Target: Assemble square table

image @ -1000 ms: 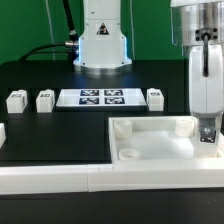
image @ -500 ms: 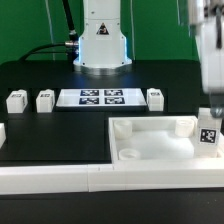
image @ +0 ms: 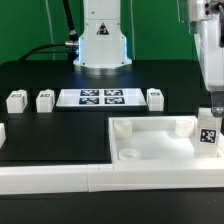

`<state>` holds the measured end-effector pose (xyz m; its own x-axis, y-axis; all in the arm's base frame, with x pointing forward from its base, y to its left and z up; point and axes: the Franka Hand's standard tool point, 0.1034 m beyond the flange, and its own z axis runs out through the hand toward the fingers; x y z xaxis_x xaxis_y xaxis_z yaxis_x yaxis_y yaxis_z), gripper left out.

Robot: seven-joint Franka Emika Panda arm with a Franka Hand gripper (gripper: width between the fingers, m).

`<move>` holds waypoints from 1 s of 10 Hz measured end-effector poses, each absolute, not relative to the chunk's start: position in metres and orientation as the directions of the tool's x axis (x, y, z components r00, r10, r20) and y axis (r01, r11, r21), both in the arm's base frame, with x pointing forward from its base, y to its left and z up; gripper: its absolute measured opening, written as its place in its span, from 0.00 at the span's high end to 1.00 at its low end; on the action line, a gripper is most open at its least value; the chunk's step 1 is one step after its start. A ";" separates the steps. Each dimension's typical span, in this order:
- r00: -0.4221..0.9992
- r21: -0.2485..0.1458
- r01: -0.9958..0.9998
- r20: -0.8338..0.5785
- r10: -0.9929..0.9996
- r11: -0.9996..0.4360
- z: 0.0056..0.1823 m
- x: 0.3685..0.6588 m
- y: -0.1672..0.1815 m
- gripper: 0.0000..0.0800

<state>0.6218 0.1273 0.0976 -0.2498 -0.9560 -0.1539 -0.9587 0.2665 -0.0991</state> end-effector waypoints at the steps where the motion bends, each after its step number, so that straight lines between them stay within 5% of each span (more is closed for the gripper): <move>1: -0.250 -0.099 -0.959 -0.154 -0.956 0.266 0.097 0.622 0.127 0.19; 5: -0.173 -0.141 -0.971 -0.135 -0.976 0.191 0.094 0.592 0.132 0.19; 10: 0.269 -0.173 -0.951 -0.061 -0.961 -0.255 0.094 0.579 0.133 0.19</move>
Offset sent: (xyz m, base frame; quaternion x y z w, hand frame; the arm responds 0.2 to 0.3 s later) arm -0.0421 0.0048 0.0002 0.0145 -0.0026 -0.0087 0.9999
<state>0.5787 0.1333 0.0942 0.2693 -0.9611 -0.0614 -0.9512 -0.2554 -0.1730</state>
